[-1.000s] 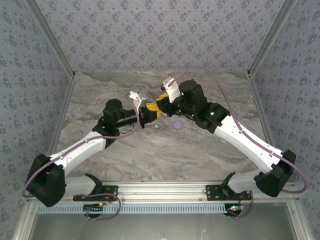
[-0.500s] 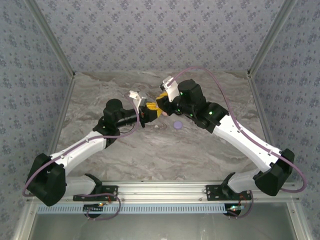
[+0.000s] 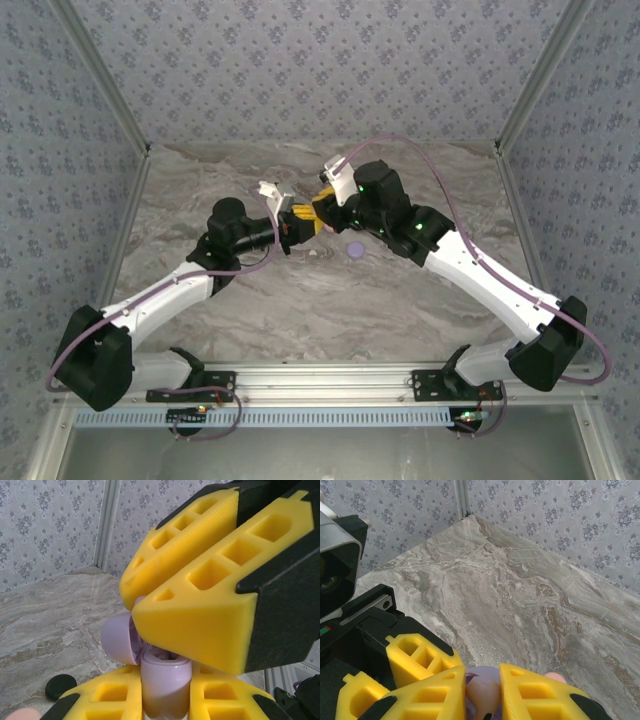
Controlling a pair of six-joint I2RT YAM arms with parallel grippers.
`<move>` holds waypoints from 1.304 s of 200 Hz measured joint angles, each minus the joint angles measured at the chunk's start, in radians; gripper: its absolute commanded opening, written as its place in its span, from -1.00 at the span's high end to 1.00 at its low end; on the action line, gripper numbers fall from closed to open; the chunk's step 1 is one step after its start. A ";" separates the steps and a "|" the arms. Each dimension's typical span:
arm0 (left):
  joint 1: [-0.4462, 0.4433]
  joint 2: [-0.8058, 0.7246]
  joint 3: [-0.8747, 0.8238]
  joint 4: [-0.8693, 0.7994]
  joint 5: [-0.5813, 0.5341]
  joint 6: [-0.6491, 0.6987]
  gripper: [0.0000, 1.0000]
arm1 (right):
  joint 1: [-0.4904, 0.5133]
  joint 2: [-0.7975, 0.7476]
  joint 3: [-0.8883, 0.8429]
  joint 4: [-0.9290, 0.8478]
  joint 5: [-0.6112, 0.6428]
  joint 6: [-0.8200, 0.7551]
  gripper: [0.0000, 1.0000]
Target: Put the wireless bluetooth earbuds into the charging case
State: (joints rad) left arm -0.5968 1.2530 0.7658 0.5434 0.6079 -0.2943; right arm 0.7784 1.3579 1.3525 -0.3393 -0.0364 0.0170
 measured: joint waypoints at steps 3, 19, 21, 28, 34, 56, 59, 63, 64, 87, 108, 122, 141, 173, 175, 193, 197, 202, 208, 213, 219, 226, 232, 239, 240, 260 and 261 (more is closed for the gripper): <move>0.000 0.000 0.000 0.000 -0.001 0.000 1.00 | 0.000 0.000 0.000 0.000 0.000 0.000 0.53; 0.000 0.000 0.000 0.001 -0.003 -0.004 1.00 | -0.002 0.000 0.000 0.000 0.000 0.000 0.53; 0.000 0.000 0.000 0.001 -0.003 -0.004 1.00 | -0.002 0.000 0.000 0.000 0.000 0.000 0.52; 0.000 0.000 0.000 0.000 -0.003 -0.005 1.00 | -0.002 0.000 0.000 0.000 -0.001 0.000 0.52; 0.000 0.000 0.000 0.001 -0.003 -0.005 1.00 | -0.002 0.000 0.000 0.000 -0.002 0.001 0.51; 0.000 0.000 0.000 0.001 -0.003 -0.006 1.00 | -0.008 0.000 0.000 -0.002 -0.012 0.005 0.42; 0.000 0.000 0.000 0.001 -0.003 -0.006 1.00 | -0.009 0.000 0.000 -0.002 -0.015 0.005 0.41; 0.000 0.000 0.000 0.001 -0.003 -0.006 1.00 | -0.011 0.000 0.000 -0.003 -0.021 0.012 0.39; 0.000 0.000 0.000 0.001 -0.003 -0.006 1.00 | -0.011 0.000 0.000 -0.003 -0.022 0.011 0.39; 0.000 0.000 -0.002 0.007 -0.003 -0.006 1.00 | -0.030 0.000 0.000 -0.009 -0.068 0.030 0.30; 0.000 0.000 -0.003 0.018 -0.003 -0.006 1.00 | -0.049 0.000 0.010 -0.022 -0.113 0.053 0.15; 0.000 0.000 -0.004 0.034 -0.003 -0.006 1.00 | -0.063 -0.003 0.021 -0.032 -0.142 0.068 0.02; 0.000 0.000 -0.006 0.055 -0.003 -0.006 1.00 | -0.094 -0.021 0.034 -0.038 -0.185 0.085 -0.17; 0.000 0.001 -0.024 0.099 -0.003 -0.006 1.00 | -0.167 -0.079 0.047 -0.038 -0.257 0.111 -0.27; 0.000 0.000 -0.026 0.102 -0.004 -0.007 1.00 | -0.172 -0.083 0.047 -0.038 -0.262 0.114 -0.28; 0.000 0.001 -0.038 0.143 -0.011 -0.007 1.00 | -0.211 -0.109 0.051 -0.046 -0.308 0.130 -0.27; 0.000 0.001 -0.039 0.151 -0.013 -0.006 1.00 | -0.219 -0.112 0.057 -0.054 -0.317 0.130 -0.28; 0.000 0.001 -0.040 0.160 -0.018 -0.006 1.00 | -0.225 -0.113 0.067 -0.066 -0.324 0.132 -0.30; 0.000 0.001 -0.040 0.170 -0.021 -0.003 1.00 | -0.231 -0.113 0.082 -0.086 -0.330 0.132 -0.35; -0.001 0.001 -0.040 0.181 -0.026 -0.002 1.00 | -0.233 -0.111 0.099 -0.111 -0.331 0.129 -0.41; -0.002 0.000 -0.040 0.195 -0.034 0.005 1.00 | -0.236 -0.109 0.125 -0.145 -0.331 0.123 -0.47; -0.004 0.000 -0.040 0.208 -0.043 0.015 1.00 | -0.238 -0.106 0.159 -0.191 -0.330 0.113 -0.56; -0.006 0.000 -0.039 0.214 -0.053 0.026 1.00 | -0.241 -0.104 0.190 -0.225 -0.328 0.107 -0.64; -0.011 0.000 -0.034 0.217 -0.065 0.040 1.00 | -0.245 -0.102 0.229 -0.267 -0.327 0.095 -0.74; -0.012 0.000 -0.032 0.218 -0.068 0.042 1.00 | -0.246 -0.102 0.237 -0.275 -0.325 0.092 -0.75; -0.029 0.000 0.000 0.225 -0.100 0.082 1.00 | -0.268 -0.103 0.327 -0.359 -0.315 0.074 -0.99; -0.029 0.000 0.002 0.225 -0.101 0.084 1.00 | -0.269 -0.103 0.329 -0.362 -0.315 0.072 -1.00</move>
State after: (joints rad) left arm -0.6258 1.2530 0.7673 0.7685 0.5068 -0.2108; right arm 0.5095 1.2545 1.6817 -0.7010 -0.3511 0.0891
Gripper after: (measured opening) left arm 0.190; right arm 0.976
